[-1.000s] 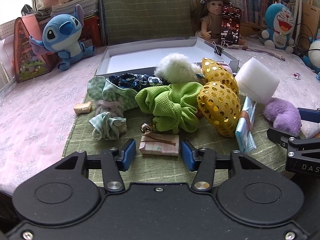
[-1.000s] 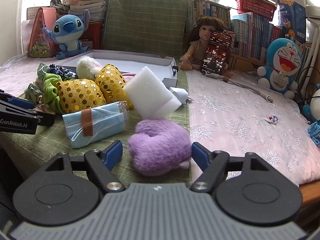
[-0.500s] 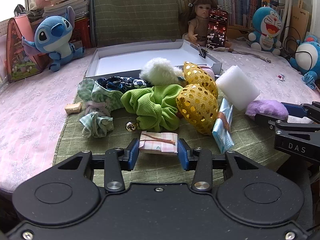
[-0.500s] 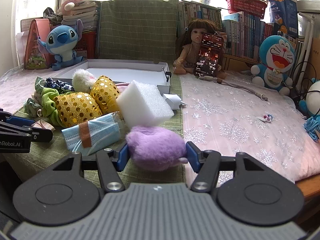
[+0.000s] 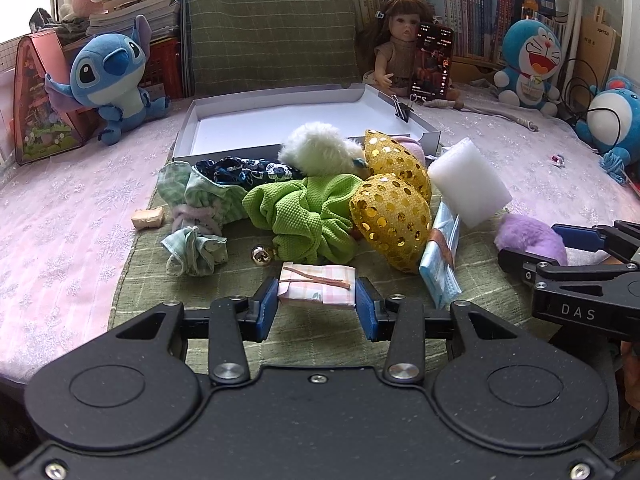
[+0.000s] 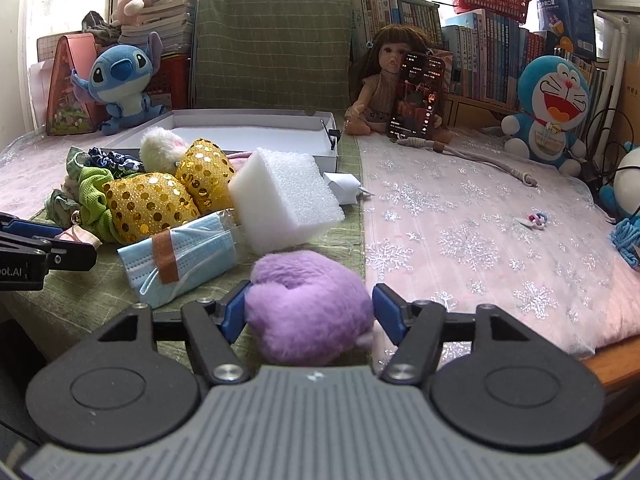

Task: Organize soft objects
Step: 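Carry the packet and plush heart with both grippers over the white box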

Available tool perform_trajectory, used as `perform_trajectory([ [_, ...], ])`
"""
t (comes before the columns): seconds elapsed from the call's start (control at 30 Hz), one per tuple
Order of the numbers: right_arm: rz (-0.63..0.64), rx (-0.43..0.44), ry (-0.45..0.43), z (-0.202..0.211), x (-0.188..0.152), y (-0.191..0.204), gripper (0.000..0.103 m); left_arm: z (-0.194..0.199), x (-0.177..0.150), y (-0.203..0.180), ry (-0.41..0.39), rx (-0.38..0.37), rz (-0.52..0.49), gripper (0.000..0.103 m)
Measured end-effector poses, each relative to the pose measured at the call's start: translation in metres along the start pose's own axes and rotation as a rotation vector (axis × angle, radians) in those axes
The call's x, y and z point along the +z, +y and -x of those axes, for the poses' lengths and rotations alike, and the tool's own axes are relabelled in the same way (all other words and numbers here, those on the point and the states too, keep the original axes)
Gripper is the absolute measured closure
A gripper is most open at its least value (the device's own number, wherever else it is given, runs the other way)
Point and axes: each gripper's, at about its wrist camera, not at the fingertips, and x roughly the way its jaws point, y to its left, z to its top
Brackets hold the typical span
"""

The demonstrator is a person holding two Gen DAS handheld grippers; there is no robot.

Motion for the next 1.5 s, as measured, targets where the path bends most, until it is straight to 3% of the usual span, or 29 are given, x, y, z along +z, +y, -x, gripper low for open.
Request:
perform_trajectory([
  [0.13,-0.038,0.008,0.011,-0.005,-0.001,-0.004,0.018,-0.002,-0.001,0.002,0.003,0.007,0.005,0.063],
  [0.33,-0.064,0.028,0.032,-0.007,-0.004,-0.007,0.018,-0.004,-0.002,0.003,0.011,0.012,0.006,0.063],
  [0.5,-0.068,0.028,0.039,-0.002,-0.004,-0.005,0.035,-0.005,-0.001,0.002,0.012,0.01,0.007,0.063],
  [0.67,-0.047,0.034,-0.011,0.015,0.002,0.001,0.036,0.004,0.007,0.004,0.02,-0.115,0.063,0.063],
  [0.77,-0.032,0.042,-0.05,0.024,0.011,0.003,0.036,0.013,0.014,-0.001,-0.02,-0.118,0.03,0.063],
  [0.9,-0.028,0.076,-0.083,0.026,0.031,-0.001,0.036,0.022,0.027,-0.002,-0.052,-0.178,0.025,0.063],
  [1.2,-0.016,0.2,-0.082,-0.006,0.105,-0.016,0.036,0.004,0.11,0.028,-0.077,-0.203,0.058,0.063],
  [1.4,-0.04,0.223,-0.011,-0.063,0.168,-0.029,0.036,-0.047,0.182,0.043,-0.032,-0.171,0.099,0.063],
  [1.5,-0.073,0.283,0.052,-0.101,0.196,-0.036,0.036,-0.082,0.213,0.045,0.0,-0.152,0.109,0.063],
])
